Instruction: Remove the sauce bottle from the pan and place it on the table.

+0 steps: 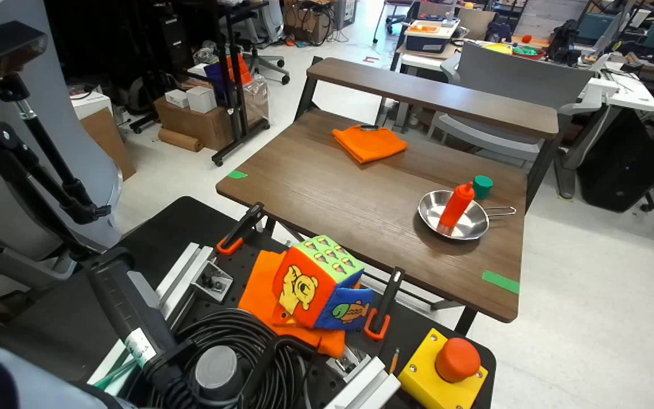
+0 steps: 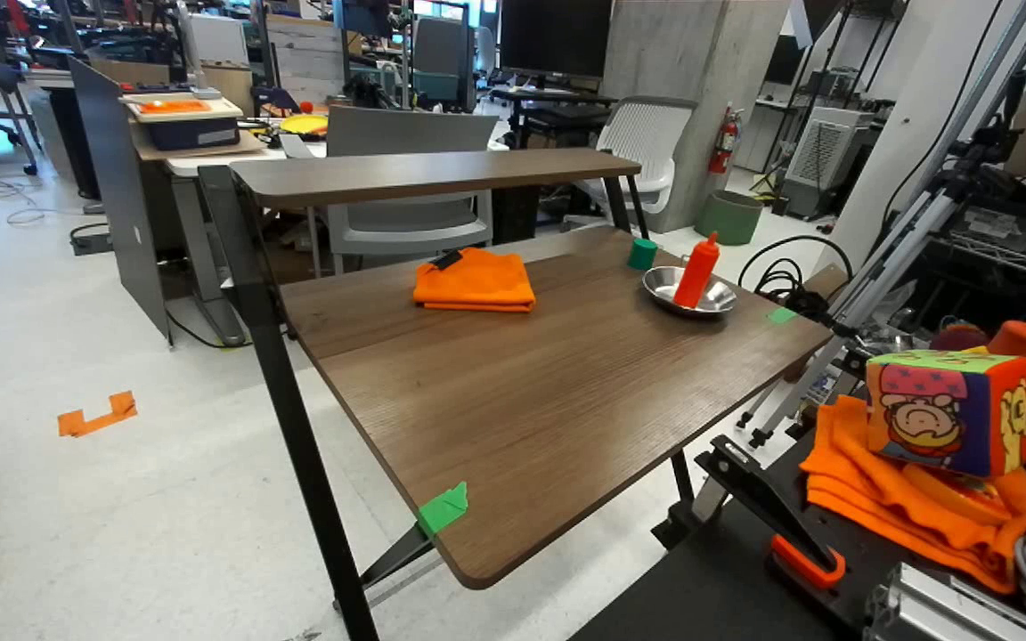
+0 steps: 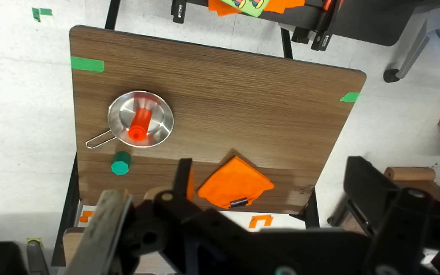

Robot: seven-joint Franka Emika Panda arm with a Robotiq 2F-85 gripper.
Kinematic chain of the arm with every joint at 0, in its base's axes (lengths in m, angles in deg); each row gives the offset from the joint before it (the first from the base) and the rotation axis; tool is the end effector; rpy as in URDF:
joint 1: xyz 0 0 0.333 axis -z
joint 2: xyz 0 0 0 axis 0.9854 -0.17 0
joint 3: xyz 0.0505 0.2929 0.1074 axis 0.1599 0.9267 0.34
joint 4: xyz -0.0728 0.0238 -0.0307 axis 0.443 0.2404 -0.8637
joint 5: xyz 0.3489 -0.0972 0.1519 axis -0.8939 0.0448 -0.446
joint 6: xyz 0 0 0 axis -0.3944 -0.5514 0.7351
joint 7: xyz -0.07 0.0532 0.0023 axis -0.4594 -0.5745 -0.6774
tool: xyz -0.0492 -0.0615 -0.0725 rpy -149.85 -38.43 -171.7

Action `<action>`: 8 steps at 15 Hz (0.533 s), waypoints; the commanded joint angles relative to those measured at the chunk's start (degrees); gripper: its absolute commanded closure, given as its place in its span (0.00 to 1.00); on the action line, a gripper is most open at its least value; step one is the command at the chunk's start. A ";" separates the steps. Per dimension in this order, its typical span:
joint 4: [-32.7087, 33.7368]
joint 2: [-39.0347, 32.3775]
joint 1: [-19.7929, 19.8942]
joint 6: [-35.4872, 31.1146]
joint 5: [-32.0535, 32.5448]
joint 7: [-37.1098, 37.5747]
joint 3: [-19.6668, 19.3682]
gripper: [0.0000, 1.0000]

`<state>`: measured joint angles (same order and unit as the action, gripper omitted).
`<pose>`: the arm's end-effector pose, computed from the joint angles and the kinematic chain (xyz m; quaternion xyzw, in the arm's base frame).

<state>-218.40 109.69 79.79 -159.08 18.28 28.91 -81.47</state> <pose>0.3494 -0.0981 0.5196 -0.9853 -0.1257 -0.0956 0.0646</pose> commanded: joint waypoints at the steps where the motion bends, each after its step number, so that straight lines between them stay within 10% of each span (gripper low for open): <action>1: 0.14 -0.10 0.36 0.17 -0.24 -0.18 0.31 0.00; 8: 0.73 -2.25 0.60 -1.98 -0.30 0.18 -0.15 0.00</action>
<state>-218.40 109.59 79.83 -159.08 18.26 28.95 -81.47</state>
